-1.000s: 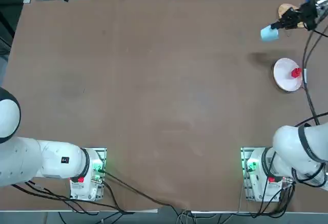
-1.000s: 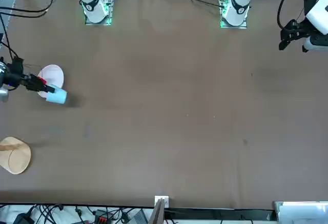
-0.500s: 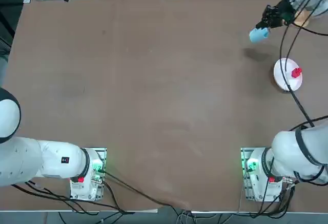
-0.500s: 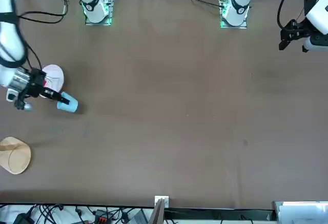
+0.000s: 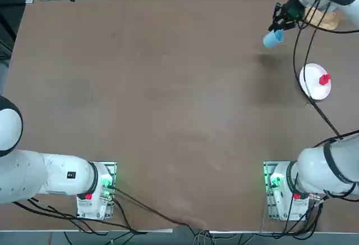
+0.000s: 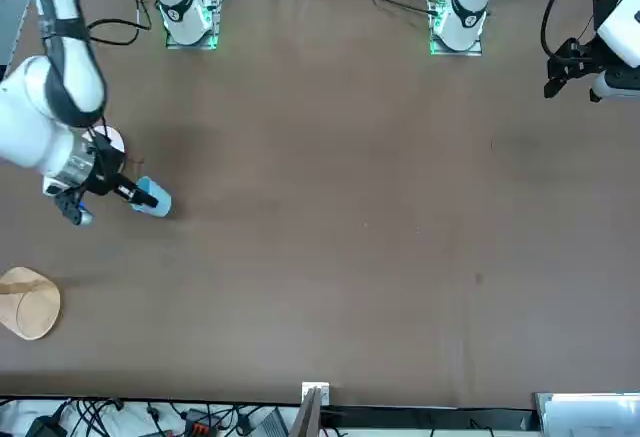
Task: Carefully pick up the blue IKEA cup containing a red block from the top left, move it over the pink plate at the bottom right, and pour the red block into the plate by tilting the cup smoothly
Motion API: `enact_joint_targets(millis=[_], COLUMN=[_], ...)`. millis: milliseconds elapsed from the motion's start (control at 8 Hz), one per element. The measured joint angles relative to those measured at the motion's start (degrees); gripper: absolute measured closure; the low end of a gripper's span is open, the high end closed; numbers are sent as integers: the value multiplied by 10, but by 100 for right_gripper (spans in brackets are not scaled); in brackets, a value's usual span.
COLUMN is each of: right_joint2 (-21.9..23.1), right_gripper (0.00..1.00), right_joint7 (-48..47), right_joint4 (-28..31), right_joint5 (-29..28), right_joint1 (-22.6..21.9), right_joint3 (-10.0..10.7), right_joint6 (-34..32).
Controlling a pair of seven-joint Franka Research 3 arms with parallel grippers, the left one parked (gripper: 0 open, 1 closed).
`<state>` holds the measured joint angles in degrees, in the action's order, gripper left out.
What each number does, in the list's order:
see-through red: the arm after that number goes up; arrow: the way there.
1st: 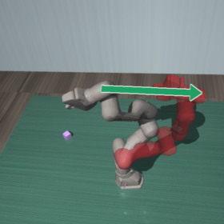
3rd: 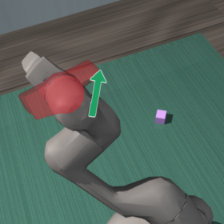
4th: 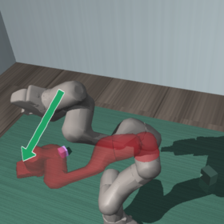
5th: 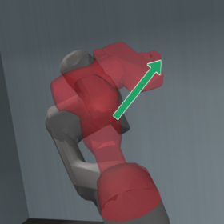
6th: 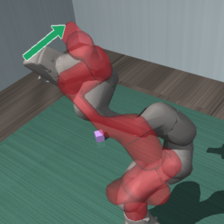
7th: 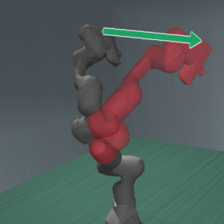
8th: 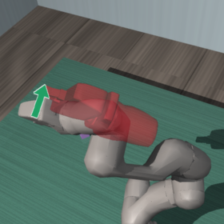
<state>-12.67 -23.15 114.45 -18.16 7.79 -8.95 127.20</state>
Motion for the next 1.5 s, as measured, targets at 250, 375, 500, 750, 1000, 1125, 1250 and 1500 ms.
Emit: enact_joint_targets(millis=[250,375,500,750,1000,1125,1250,1500], right_joint2=[-13,-29,-53,-112,-155,-167,-175,-188], right_gripper=[98,98,98,98,98,98,98,98], right_joint7=[-119,-175,-227,-313,-364,-372,-373,-374], right_joint4=[-3,-13,-32,-86,-131,-139,-141,-146], right_joint5=[51,84,112,163,193,199,205,211], right_joint1=[-40,-57,-74,-104,-134,-139,-139,-139], right_joint3=[0,0,0,0,1,1,4,8], right_joint6=[6,7,0,-24,-49,-51,-51,-53])
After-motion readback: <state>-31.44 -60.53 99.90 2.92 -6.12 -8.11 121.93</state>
